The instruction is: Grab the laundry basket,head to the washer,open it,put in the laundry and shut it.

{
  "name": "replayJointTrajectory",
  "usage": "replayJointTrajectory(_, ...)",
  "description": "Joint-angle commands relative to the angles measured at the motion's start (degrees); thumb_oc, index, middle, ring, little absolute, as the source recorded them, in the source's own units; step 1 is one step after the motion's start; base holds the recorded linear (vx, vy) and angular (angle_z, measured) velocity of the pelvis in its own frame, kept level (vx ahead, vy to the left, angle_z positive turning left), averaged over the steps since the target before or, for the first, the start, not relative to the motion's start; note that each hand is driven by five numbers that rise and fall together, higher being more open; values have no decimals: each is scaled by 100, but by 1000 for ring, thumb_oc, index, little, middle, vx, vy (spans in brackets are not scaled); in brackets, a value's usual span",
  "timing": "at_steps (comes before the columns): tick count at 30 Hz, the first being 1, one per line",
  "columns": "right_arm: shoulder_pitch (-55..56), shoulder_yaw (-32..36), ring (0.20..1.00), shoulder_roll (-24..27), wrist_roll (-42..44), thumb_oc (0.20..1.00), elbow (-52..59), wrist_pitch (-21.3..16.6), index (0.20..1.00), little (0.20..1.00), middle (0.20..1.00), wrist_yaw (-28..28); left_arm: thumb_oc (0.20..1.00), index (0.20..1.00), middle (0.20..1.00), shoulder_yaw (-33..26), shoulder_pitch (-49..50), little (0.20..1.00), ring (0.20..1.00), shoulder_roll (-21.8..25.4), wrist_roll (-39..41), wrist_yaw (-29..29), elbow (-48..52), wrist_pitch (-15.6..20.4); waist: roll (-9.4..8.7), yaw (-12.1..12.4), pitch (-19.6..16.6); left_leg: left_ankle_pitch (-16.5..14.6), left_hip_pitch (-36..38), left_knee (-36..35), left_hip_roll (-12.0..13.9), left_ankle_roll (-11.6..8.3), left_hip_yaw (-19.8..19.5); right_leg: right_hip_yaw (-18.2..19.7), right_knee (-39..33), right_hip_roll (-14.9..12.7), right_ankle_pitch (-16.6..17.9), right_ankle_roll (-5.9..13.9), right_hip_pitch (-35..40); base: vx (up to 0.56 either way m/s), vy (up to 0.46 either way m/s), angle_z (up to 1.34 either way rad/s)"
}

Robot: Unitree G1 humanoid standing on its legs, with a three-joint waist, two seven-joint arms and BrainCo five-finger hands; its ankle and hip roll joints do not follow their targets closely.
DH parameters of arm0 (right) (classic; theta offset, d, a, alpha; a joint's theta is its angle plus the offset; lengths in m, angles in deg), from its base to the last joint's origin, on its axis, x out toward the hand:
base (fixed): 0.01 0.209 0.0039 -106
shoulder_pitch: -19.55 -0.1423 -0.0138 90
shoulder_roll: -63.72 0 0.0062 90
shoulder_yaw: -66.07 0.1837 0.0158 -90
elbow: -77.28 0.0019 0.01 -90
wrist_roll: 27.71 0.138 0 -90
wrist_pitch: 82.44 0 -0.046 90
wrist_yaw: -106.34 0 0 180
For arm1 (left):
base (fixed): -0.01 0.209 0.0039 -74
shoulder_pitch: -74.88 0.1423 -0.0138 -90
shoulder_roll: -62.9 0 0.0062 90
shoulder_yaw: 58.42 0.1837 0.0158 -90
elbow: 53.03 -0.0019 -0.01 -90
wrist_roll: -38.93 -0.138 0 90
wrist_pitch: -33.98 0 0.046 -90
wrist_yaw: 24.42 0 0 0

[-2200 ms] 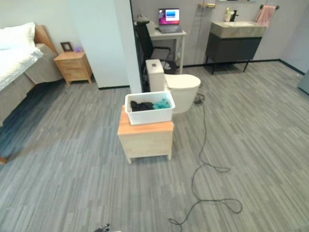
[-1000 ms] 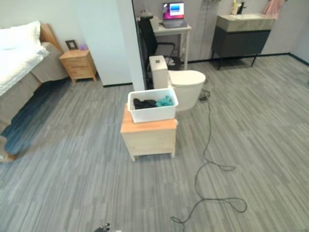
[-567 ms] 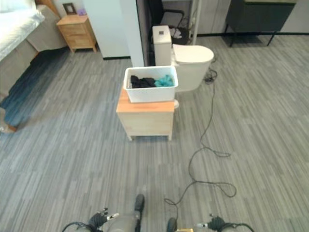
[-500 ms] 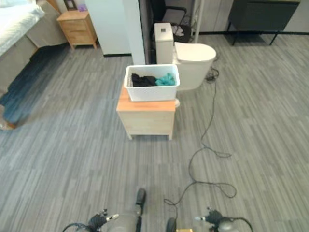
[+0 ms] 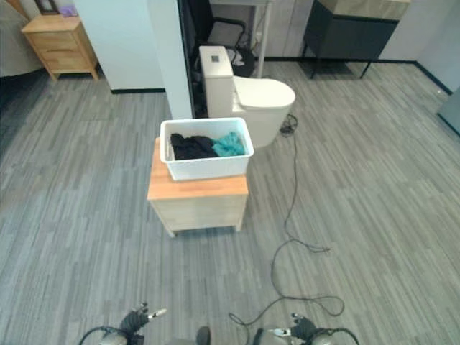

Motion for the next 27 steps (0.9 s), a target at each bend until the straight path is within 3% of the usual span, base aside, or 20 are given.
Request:
replayJointTrajectory(1, 107, 54, 1000, 90, -101, 1000, -48, 81, 1000, 1000, 1000, -10, 1000, 1000, 1000, -39, 56, 1000, 1000, 72, -152, 106, 76, 174, -140, -51, 60, -91, -140, 279, -175, -186, -136, 242, -1514, -172, 1260, 331, 376, 595, -240, 14)
replayJointTrajectory(2, 174, 102, 1000, 101, -153, 1000, -77, 97, 1000, 1000, 1000, -37, 1000, 1000, 1000, -68, 16, 1000, 1000, 41, -193, 114, -10, 179, -180, -108, 51, -266, 115, 268, -134, -278, -134, 266, -1805, -263, 1450, 449, 247, 422, -174, 18)
replayJointTrajectory(3, 175, 102, 1000, 102, -153, 1000, -76, 97, 1000, 1000, 1000, -37, 1000, 1000, 1000, -68, 16, 1000, 1000, 39, -194, 114, -10, 179, -170, -108, 61, -272, 130, 266, -124, -280, -136, 260, -1813, -253, 1451, 448, 266, 540, -253, 28)
replayJointTrajectory(4, 321, 122, 1000, 103, -186, 1000, -85, 109, 1000, 1000, 1000, -59, 1000, 1000, 1000, -71, 50, 1000, 1000, 23, -214, 101, -12, 183, -269, -154, 27, -505, 310, 392, -153, -294, -193, 333, -1610, -286, 1504, 430, 343, 251, -125, 27)
replayJointTrajectory(5, 321, 122, 1000, 103, -186, 1000, -85, 109, 1000, 1000, 1000, -59, 1000, 1000, 1000, -71, 50, 1000, 1000, 23, -214, 101, -12, 183, -268, -154, 29, -506, 312, 392, -153, -294, -193, 332, -1610, -286, 1504, 430, 345, 557, -320, 57)
replayJointTrajectory(6, 484, 139, 1000, 129, -229, 1000, -113, 100, 1000, 1000, 1000, -102, 1000, 1000, 1000, -113, 127, 1000, 1000, -3, -257, 97, -15, 183, -337, -181, -81, -729, 580, 479, -44, -358, -267, 383, -1283, -227, 1513, 371, 386, 311, -196, 51)
replayJointTrajectory(9, 571, 163, 1000, 133, -229, 1000, -278, 101, 1000, 1000, 1000, -115, 1000, 1000, 1000, -198, 205, 1000, 1000, -39, -192, 109, -31, 158, -318, -186, -171, -739, 608, 855, 199, -476, -431, 385, -1028, -35, 1357, 245, 433, 378, -333, 62)
replayJointTrajectory(10, 574, 186, 1000, 172, -147, 1000, -331, 71, 1000, 1000, 1000, -80, 1000, 1000, 1000, -330, 290, 1000, 1000, -86, -34, 148, -43, 159, -291, -103, -213, -476, 451, 1479, 396, -579, -493, 262, -961, 186, 1157, 90, 643, 275, -319, 16)
replayJointTrajectory(11, 573, 186, 1000, 169, -147, 1000, -332, 70, 1000, 1000, 1000, -80, 1000, 1000, 1000, -331, 290, 1000, 1000, -83, -34, 148, -43, 159, -307, -119, -227, -463, 424, 1483, 379, -577, -507, 254, -965, 167, 1164, 92, 626, 226, -324, 5)
replayJointTrajectory(14, 445, 301, 1000, 423, 130, 1000, 42, 22, 1000, 1000, 1000, 81, 1000, 1000, 1000, -457, 351, 1000, 1000, -82, 266, 230, 331, 141, -435, 5, -32, 331, -684, 3449, 473, -526, -735, 388, -1000, 528, 793, -324, 1005, 88, -281, -11)
replayJointTrajectory(16, 401, 339, 1000, 508, 177, 1000, 231, 9, 1000, 1000, 1000, 131, 1000, 1000, 1000, -465, 360, 1000, 1000, -79, 323, 252, 450, 157, -455, 24, 7, 357, -898, 3473, 538, -513, -709, 372, -995, 560, 696, -374, 1066, 80, -159, -22)
replayJointTrajectory(18, 359, 433, 1000, 625, 289, 1000, 600, -30, 1000, 1000, 1000, 193, 1000, 1000, 1000, -443, 391, 1000, 1000, -56, 342, 246, 669, 169, -515, 55, 47, 256, -1060, 3101, 643, -487, -551, 335, -979, 553, 579, -390, 1160, 144, -73, -4)
replayJointTrajectory(19, 339, 601, 1000, 768, 455, 1000, 1051, -80, 1000, 1000, 1000, 257, 1000, 1000, 1000, -467, 444, 1000, 1000, 14, 387, 274, 851, 189, -563, 58, 35, 149, -1142, 2255, 797, -545, -398, 302, -966, 519, 451, -374, 1243, 118, 6, 10)
replayJointTrajectory(20, 347, 603, 1000, 771, 454, 1000, 1061, -74, 1000, 1000, 1000, 256, 1000, 1000, 1000, -466, 449, 1000, 1000, 13, 387, 274, 855, 187, -569, 70, 44, 161, -1102, 2214, 793, -546, -383, 313, -963, 514, 444, -374, 1257, 171, 40, 11)
replayJointTrajectory(21, 357, 662, 1000, 828, 482, 1000, 1294, -100, 1000, 1000, 1000, 274, 1000, 1000, 1000, -479, 476, 1000, 1000, 43, 398, 291, 953, 190, -547, 87, 36, 236, -1054, 1637, 852, -607, -348, 304, -951, 510, 397, -360, 1286, 157, 128, 7)
replayJointTrajectory(22, 374, 768, 1000, 893, 504, 1000, 1667, -139, 1000, 1000, 1000, 352, 1000, 1000, 1000, -553, 513, 1000, 1000, 58, 486, 349, 1056, 221, -452, 141, 16, 681, -1141, 818, 985, -758, -493, 317, -951, 554, 293, -312, 1396, 155, 126, 0)
replayJointTrajectory(25, 398, 923, 1000, 879, 625, 1000, 2000, -196, 1000, 1000, 1000, 389, 1000, 1000, 1000, -714, 629, 1000, 1000, -29, 745, 418, 1223, 273, -300, 195, -48, 925, -1111, 154, 1011, -837, -606, 367, -969, 534, 180, -216, 1627, 202, 206, -7)
replayJointTrajectory(27, 402, 924, 1000, 880, 625, 1000, 2004, -193, 1000, 1000, 1000, 389, 1000, 1000, 1000, -714, 633, 1000, 1000, -30, 744, 419, 1226, 272, -301, 205, -42, 929, -1089, 139, 1012, -836, -593, 377, -969, 533, 179, -215, 1636, 77, 86, -11)
